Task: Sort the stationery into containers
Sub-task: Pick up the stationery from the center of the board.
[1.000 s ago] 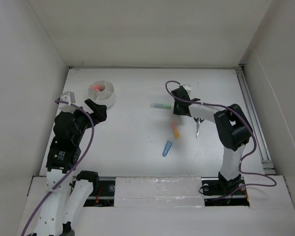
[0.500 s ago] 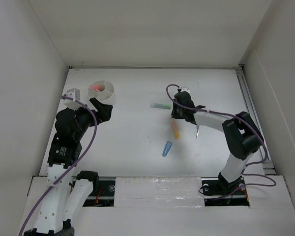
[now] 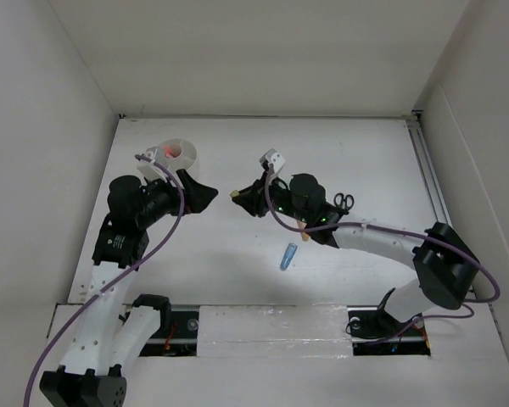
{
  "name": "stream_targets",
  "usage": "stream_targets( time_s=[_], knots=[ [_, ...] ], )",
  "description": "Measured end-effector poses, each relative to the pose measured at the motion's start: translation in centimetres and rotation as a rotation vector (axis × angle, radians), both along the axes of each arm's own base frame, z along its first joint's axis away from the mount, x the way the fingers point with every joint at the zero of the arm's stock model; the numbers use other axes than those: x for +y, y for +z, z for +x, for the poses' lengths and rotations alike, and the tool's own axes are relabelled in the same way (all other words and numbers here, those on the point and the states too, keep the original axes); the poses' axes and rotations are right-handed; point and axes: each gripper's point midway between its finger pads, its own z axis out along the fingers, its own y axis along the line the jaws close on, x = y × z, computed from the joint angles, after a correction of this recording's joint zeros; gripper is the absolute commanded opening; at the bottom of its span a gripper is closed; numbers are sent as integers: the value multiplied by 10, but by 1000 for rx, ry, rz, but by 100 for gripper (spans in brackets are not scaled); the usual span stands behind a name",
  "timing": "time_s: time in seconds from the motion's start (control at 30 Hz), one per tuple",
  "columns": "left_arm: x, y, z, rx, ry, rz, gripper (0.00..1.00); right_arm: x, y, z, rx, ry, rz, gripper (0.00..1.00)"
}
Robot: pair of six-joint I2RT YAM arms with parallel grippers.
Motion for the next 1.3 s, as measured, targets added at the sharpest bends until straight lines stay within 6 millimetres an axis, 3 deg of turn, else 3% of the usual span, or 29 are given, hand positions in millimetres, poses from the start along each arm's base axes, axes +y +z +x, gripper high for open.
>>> stream_targets(
  time_s=[0.1,0.27,0.47,0.97,1.27,1.3],
  knots=[
    [-3,2,-1,-9,-19,-7,96,15,14,-19,-84,98,25,0],
    [-6,2,-2,-3,-41,-15,82,33,40,-47,-204,219,87,0],
    [-10,4,-4,-6,-66,-24,77,37,57,-59,-278,282,138,0],
    [-15,9,-8,-27,-109,-39,76,41,65,-50,-352,250,116,0],
    [-17,11,-9,-28,-122,-47,52,48,67,-51,-370,245,112,0],
    [-18,11,-10,-26,-124,-49,45,48,67,-51,-373,245,111,0]
  ],
)
